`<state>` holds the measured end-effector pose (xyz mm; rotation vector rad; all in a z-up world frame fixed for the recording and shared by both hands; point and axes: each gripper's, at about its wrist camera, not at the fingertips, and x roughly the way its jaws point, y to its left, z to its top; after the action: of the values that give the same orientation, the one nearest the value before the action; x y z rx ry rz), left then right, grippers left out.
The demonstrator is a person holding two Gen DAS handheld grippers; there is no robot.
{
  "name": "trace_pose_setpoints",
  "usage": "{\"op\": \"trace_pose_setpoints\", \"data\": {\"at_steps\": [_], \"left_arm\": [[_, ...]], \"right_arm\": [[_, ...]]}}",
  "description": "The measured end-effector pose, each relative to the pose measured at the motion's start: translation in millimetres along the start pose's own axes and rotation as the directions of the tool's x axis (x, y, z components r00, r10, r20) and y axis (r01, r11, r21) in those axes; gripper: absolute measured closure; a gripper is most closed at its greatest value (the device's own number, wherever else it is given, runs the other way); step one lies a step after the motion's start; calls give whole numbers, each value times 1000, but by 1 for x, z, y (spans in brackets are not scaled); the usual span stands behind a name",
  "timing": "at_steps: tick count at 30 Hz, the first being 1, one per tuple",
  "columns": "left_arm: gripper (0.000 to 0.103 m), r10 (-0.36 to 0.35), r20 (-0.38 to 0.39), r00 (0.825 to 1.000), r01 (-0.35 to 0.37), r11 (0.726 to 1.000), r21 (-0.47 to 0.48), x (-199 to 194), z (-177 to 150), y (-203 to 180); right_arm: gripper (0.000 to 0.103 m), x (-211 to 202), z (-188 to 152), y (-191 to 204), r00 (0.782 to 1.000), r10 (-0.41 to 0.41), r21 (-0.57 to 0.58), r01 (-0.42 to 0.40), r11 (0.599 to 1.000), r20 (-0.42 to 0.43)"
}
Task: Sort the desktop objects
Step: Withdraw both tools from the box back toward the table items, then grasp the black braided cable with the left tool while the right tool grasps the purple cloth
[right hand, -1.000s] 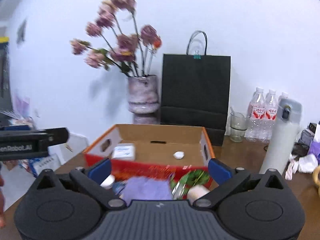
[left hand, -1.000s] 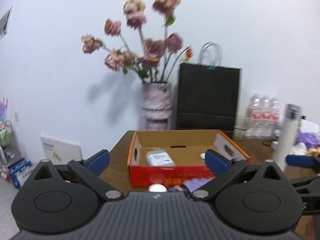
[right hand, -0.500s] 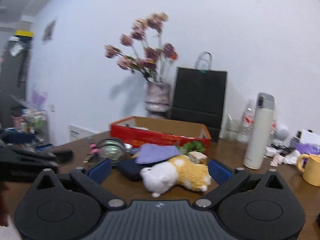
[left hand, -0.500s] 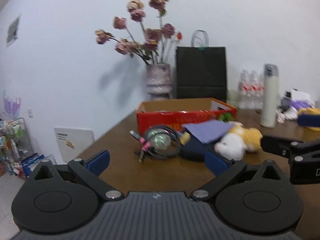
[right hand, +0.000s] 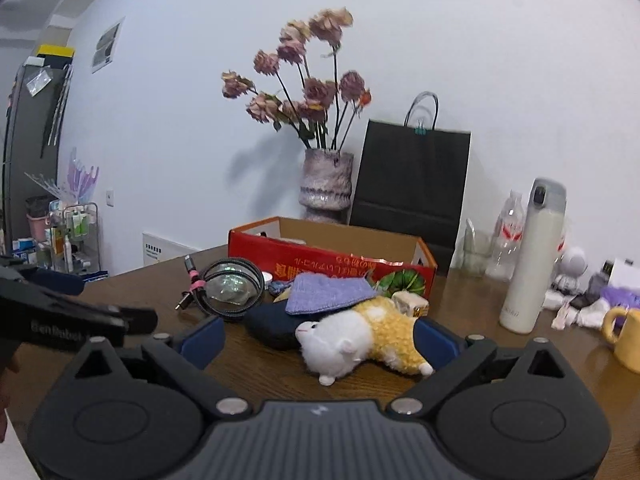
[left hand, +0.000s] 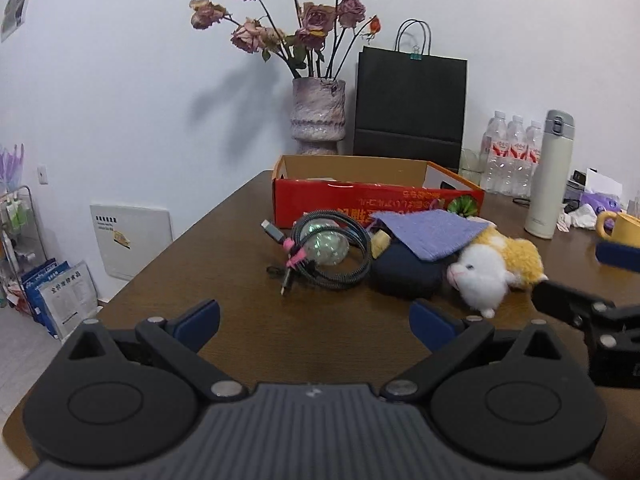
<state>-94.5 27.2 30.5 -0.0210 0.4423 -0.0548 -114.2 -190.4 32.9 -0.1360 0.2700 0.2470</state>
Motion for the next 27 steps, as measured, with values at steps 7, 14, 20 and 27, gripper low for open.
{"op": "trace_pose_setpoints", "data": {"at_steps": [7,14,20,27], "left_arm": [[7,-11,-85,996,15,998,56,77,40,10],[49,-64,-198,978,59,998,-28,138,52,27],[74,-84,-200,976,68,994,-82,143,46,35],[79,-101,-92,991,93,991,-93,107,55,32]], "right_arm": [[12,64,25,-22,997,-5,44,8,999,-72],[23,164,48,-43,985,7,97,10,995,-173],[80,207,40,-41,967,43,124,-12,992,-252],[101,171,56,-21,989,-6,40,12,999,-147]]}}
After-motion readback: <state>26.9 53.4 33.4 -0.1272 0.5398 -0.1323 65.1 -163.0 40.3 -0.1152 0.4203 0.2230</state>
